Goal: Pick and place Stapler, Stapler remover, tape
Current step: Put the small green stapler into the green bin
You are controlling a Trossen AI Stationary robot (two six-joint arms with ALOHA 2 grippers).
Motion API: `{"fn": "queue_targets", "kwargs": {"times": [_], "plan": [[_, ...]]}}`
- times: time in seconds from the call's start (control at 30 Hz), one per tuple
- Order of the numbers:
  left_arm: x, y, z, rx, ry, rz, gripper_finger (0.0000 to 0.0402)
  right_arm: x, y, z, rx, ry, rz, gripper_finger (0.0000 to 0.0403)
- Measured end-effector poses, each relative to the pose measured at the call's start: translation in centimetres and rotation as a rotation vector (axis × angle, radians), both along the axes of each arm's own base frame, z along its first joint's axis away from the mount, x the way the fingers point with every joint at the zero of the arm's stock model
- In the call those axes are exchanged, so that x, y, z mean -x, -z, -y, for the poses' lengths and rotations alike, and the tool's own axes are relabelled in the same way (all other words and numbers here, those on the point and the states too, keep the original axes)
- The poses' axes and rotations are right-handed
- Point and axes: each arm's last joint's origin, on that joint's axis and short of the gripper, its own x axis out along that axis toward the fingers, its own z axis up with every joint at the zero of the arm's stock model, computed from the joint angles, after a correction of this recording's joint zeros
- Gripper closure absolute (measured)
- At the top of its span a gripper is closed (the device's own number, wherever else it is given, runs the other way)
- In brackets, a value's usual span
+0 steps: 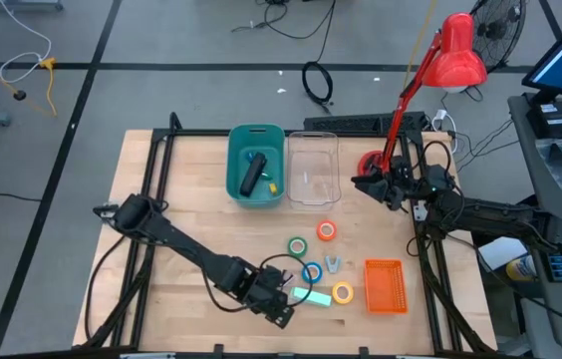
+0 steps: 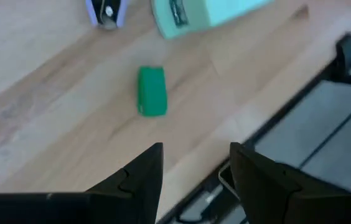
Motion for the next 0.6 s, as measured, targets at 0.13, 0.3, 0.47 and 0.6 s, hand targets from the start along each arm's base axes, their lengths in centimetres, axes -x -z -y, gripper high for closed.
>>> {"fn": "queue_targets", "kwargs": {"times": [0.13, 0.3, 0.47, 0.6], "plan": [[-0.5, 0.5, -0.6, -0.033, -0.037, 0.006, 0.0215, 0.0, 0.0, 0.0, 0.008, 0.002, 0.000, 0.0232], [-1.1, 1.7, -1.1, -0.058, -0.026, -0.013, 0.0215, 0.0, 0.0, 0.0, 0.008, 0.002, 0.000, 0.0232], [-1.3, 2.8, -1.3, -0.080, -0.003, -0.044, 0.0215, 0.0, 0.1, 0.0, 0.000, 0.001, -0.009, 0.0232], [-1.4, 2.8, -1.6, -0.097, -0.004, -0.032, 0.0216, 0.0, 0.2, 0.0, -0.002, 0.001, -0.018, 0.0232]]}}
